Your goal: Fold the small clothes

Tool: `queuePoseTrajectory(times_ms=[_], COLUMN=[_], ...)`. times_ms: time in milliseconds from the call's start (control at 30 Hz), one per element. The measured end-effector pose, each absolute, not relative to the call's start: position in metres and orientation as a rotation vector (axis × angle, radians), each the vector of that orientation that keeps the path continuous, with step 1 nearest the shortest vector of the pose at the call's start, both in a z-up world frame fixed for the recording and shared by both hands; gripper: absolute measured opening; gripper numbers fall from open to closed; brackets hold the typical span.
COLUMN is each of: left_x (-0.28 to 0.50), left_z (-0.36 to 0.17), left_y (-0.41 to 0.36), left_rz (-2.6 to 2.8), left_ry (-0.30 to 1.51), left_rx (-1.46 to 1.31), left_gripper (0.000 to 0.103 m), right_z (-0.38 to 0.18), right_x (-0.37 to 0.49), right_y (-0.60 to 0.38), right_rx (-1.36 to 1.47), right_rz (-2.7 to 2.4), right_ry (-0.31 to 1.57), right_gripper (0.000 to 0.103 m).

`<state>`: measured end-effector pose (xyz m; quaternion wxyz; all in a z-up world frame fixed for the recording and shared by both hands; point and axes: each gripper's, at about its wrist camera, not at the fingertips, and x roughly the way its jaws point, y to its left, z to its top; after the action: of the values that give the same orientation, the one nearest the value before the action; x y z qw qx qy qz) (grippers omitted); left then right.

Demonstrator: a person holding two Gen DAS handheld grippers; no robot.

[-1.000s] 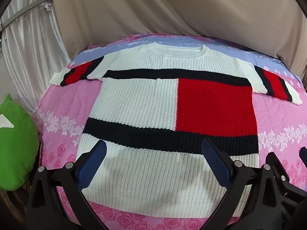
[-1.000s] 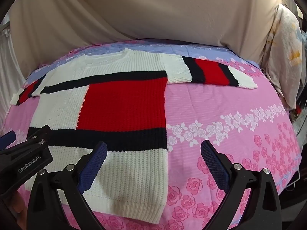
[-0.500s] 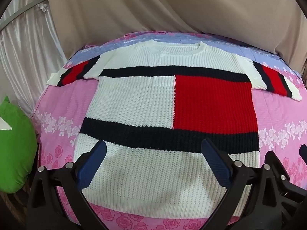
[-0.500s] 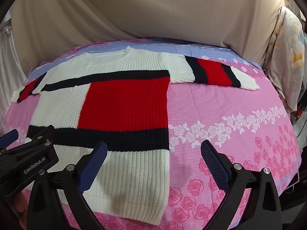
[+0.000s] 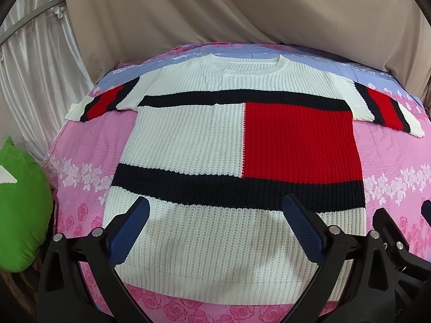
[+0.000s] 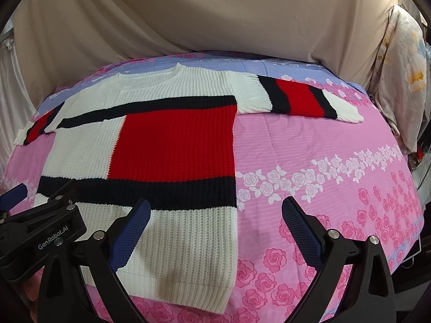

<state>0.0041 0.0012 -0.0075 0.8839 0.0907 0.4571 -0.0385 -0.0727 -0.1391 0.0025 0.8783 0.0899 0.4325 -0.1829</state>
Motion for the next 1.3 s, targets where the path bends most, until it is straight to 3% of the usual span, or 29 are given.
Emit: queuePoseTrajectory(times_ms=[1300], left_x=[-0.005], left_z=[-0.009], left_y=[-0.001], left_rz=[-0.085], left_ry=[0.953], left_rx=[0.203], left_gripper=[0.097], right_z=[0.000], right_x=[-0.088], right_y=[-0.139], right_rx=[0.190], right_rz=[-0.386], right_ry=[0.906], right_gripper=[0.097])
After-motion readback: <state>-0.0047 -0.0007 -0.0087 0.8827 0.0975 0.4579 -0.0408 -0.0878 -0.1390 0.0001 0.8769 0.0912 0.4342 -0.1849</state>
